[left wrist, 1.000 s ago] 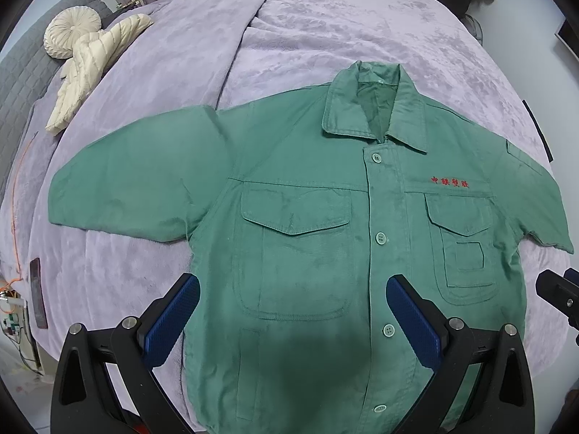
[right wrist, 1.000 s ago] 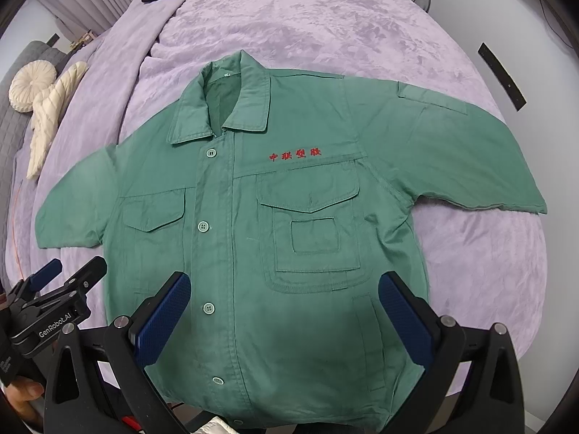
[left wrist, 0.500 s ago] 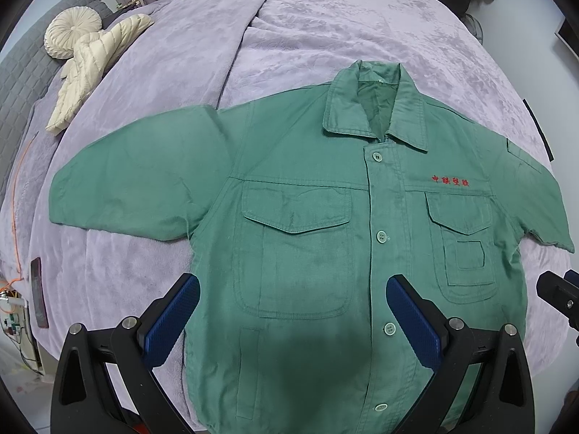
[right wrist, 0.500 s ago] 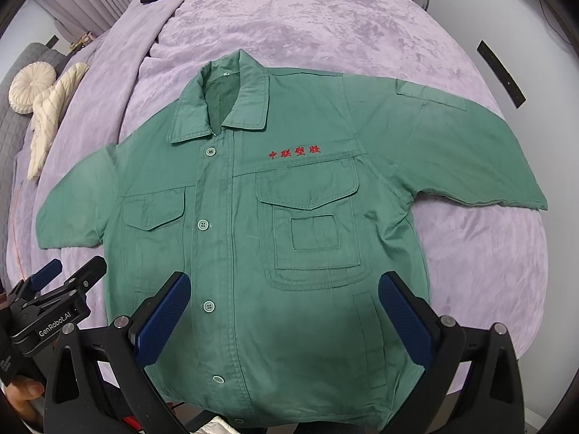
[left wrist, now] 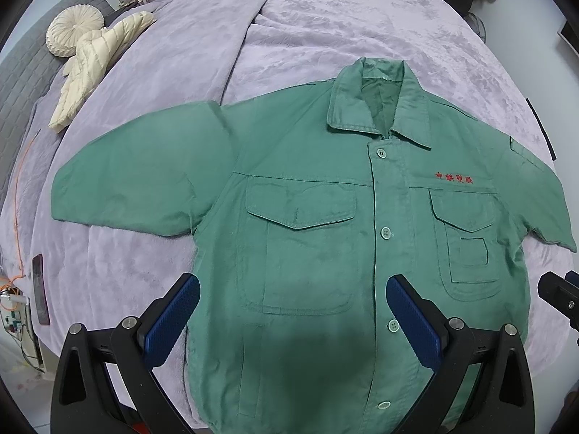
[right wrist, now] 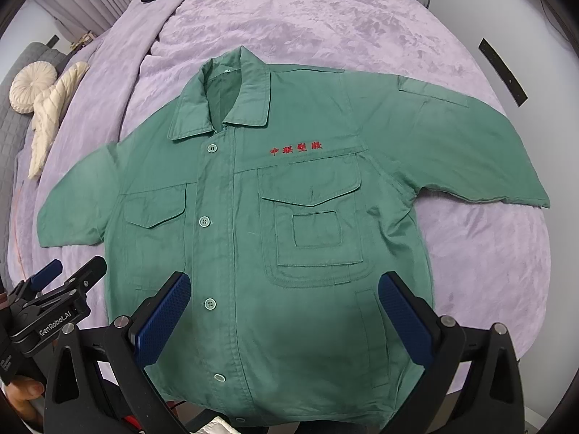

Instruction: Fold small clothes

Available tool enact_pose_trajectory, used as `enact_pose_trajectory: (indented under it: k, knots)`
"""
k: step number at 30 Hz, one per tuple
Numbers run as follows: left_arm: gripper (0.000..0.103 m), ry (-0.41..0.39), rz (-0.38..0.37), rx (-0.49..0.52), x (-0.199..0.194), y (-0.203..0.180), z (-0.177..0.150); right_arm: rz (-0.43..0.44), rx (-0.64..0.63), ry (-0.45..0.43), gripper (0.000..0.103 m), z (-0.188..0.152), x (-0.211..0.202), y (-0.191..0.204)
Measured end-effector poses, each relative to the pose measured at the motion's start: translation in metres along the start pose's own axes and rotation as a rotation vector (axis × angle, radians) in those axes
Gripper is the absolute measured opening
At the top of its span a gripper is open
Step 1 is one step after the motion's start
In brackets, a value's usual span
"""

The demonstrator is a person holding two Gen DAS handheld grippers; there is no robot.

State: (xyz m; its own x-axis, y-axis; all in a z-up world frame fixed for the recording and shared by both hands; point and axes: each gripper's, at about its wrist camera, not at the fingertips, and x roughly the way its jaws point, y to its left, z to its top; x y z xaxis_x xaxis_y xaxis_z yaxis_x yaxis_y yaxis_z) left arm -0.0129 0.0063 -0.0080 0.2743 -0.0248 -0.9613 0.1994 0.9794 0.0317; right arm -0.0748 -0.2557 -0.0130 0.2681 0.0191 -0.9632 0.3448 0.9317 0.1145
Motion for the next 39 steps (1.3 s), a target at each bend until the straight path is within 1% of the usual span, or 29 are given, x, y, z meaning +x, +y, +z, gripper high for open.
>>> enact_pose_trajectory:
  k: [18, 23, 33, 39]
  knots:
    - [0.103, 0.003, -0.003, -0.007, 0.001, -0.001, -0.002, -0.006, 0.001, 0.002, 0.103, -0.002, 0.001, -0.002]
    - [0.103, 0.007, -0.004, -0.007, 0.003, 0.001, -0.002, -0.008, -0.003, 0.015, 0.103, 0.001, 0.0, 0.0]
    - [0.103, 0.009, 0.008, -0.022, 0.002, 0.004, -0.002, 0.003, -0.02, 0.024, 0.103, 0.002, 0.003, 0.002]
    - [0.103, 0.002, 0.012, -0.063, -0.007, -0.001, -0.003, 0.025, -0.052, 0.021, 0.103, 0.006, 0.001, -0.003]
